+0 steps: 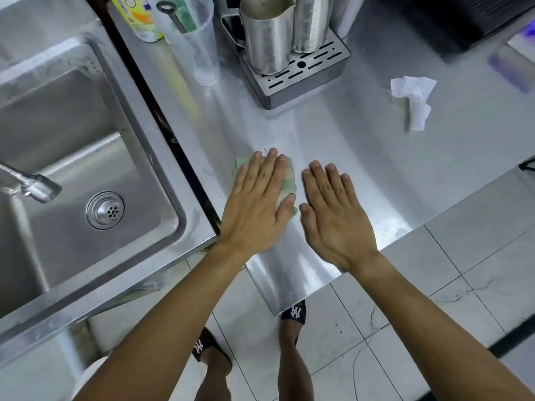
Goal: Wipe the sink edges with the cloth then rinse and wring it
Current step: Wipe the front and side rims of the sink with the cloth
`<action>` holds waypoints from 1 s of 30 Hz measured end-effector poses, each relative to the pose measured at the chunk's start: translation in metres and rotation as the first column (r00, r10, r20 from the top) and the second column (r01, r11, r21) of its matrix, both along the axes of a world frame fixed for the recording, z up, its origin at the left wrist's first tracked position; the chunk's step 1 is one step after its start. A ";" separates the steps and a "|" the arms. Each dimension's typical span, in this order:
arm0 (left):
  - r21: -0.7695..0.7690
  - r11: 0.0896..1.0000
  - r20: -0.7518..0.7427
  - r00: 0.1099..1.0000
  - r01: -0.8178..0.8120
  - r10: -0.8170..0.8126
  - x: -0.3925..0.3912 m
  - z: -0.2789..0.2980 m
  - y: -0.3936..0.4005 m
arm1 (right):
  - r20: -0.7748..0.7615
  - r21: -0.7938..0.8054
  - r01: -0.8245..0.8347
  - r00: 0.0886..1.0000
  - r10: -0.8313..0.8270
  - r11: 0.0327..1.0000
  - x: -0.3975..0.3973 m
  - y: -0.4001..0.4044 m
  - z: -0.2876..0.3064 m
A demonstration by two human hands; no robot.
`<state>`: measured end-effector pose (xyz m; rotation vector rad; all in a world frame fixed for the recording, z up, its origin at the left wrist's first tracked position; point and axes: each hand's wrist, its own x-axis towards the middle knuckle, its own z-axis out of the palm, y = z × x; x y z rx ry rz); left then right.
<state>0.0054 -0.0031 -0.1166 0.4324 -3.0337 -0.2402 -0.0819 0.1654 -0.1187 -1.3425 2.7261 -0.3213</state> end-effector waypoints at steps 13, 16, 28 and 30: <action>0.198 0.949 -0.150 0.950 -0.244 0.275 0.022 0.065 -0.018 | 0.228 -0.054 0.129 0.967 -0.114 0.990 0.015 -0.013 0.015; 0.106 0.920 -0.228 0.891 -0.377 0.392 0.083 0.087 -0.041 | 0.422 -0.109 0.110 0.905 -0.054 0.988 0.041 -0.036 0.028; 0.221 0.821 -0.019 0.840 -0.526 0.543 0.155 0.024 -0.052 | 0.179 -0.077 0.063 0.983 -0.049 0.995 0.085 -0.068 0.008; 0.117 0.822 0.053 0.830 -0.557 0.555 0.163 0.012 -0.053 | 0.142 -0.075 0.077 0.988 -0.066 0.994 0.088 -0.070 0.007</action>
